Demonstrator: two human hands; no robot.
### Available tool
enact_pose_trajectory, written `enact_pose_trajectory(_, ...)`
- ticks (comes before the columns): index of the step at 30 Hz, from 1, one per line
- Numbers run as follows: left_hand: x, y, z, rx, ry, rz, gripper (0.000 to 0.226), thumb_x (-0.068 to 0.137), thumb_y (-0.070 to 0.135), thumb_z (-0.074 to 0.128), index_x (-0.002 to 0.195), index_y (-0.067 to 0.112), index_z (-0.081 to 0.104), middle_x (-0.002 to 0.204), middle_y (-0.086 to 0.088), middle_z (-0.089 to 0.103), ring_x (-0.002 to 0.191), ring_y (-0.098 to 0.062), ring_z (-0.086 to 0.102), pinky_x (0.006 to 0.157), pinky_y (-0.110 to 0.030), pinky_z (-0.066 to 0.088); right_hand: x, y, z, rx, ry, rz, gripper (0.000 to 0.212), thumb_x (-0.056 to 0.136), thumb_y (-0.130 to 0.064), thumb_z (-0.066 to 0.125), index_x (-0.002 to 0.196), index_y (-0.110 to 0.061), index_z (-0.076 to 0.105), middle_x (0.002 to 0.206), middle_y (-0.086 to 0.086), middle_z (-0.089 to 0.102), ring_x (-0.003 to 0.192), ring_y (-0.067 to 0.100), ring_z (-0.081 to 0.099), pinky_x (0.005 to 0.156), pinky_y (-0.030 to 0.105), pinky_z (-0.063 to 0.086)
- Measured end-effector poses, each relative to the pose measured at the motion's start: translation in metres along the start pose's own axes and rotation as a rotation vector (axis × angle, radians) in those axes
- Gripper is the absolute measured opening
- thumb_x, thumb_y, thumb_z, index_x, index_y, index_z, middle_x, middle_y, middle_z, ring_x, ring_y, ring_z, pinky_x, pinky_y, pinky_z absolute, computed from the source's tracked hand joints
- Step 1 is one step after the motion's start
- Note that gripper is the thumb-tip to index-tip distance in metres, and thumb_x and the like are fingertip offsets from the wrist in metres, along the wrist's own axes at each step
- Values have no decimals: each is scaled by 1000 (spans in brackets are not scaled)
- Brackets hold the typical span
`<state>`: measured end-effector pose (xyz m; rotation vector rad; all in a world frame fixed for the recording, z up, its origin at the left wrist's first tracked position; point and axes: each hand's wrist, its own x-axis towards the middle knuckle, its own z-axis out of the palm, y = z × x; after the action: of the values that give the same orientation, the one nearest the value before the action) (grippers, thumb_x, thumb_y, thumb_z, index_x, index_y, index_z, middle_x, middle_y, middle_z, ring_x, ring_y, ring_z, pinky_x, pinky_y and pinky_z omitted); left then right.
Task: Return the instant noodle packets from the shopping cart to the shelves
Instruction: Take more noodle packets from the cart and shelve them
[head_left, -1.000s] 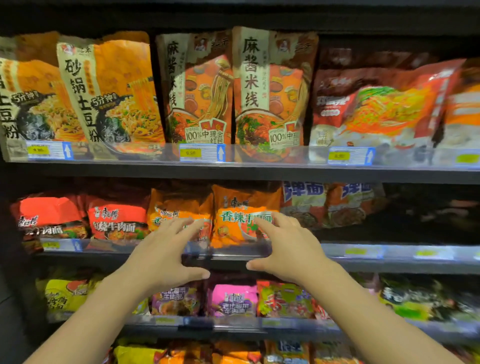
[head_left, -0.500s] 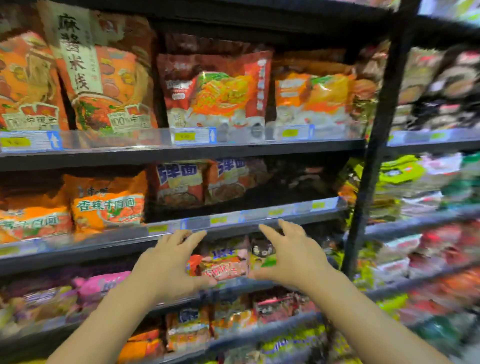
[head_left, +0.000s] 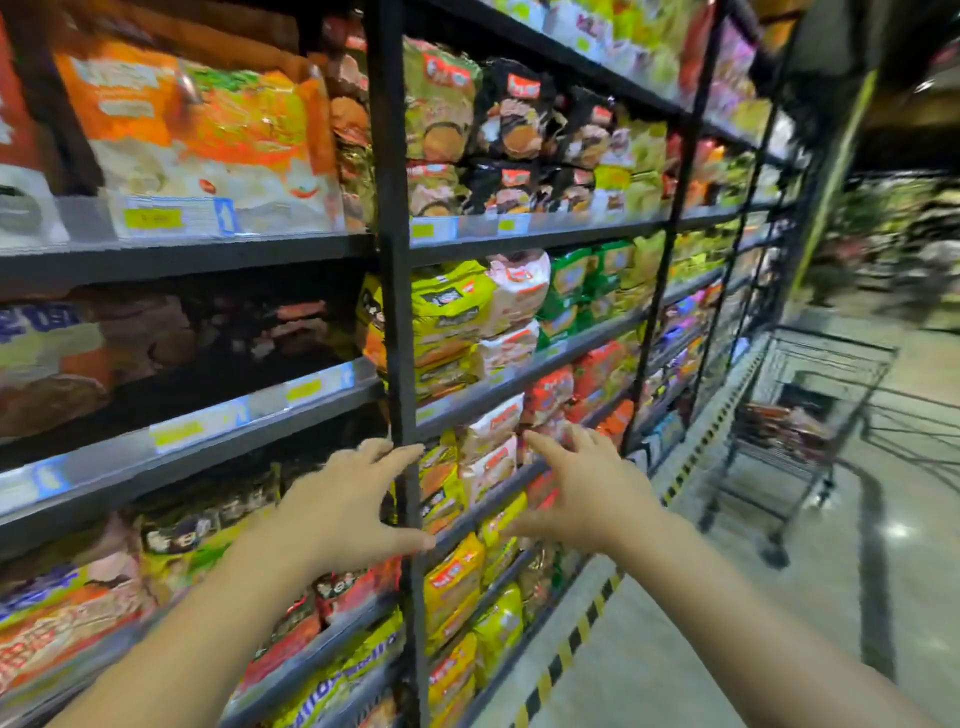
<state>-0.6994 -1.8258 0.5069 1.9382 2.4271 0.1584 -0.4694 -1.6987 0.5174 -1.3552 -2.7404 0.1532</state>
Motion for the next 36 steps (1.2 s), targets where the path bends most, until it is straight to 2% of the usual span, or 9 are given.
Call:
enact_pose_trajectory(4,71,41,11,-28,-26,162,105,73,86,60,156,56,3,164,14,18,149,-20,29,105,-46,47,11,57,-3,-19,2,172,112,74,-82,67,161,-44,8,170,3,10,157,29,9,118,54,35)
enact_pose_trajectory(7,124,65,17,-51,-43,251,112,65,95,50,157,54,3,166,13,16,150,-20,29,107,-48,46,20,93,-5,-25,-10,297,115,73,-85,65,162,-44,5,171,3,6,157,29,7,119,55,34)
enact_pose_trajectory(11,192,104,19,-84,-60,358,105,76,86,57,160,47,6,168,12,14,152,-19,27,109,-43,43,35,135,-8,2,7,446,113,73,-83,67,161,-43,10,170,1,11,157,28,8,119,55,34)
enact_pose_trajectory(17,281,169,34,-72,-98,527,104,74,87,56,157,50,7,165,12,18,149,-21,32,110,-49,44,59,195,2,44,44,644,116,67,-86,67,160,-45,12,170,3,14,156,29,14,119,51,36)
enact_pose_trajectory(25,383,276,71,-63,-148,647,101,78,82,58,159,48,7,167,10,16,148,-21,32,103,-45,47,86,310,13,59,46,735,115,71,-83,68,162,-41,12,170,6,15,157,26,14,119,47,36)
enact_pose_trajectory(30,456,355,93,-64,-157,634,100,78,81,60,158,49,7,167,8,17,149,-21,31,106,-46,43,123,416,11,89,56,744,115,71,-81,69,162,-41,11,170,7,13,156,27,17,118,44,35)
enact_pose_trajectory(36,552,456,107,-89,-194,603,102,77,82,58,159,48,9,167,10,18,150,-21,31,107,-50,46,171,550,-8,80,49,746,113,73,-80,68,162,-43,10,170,4,14,155,27,21,114,48,41)
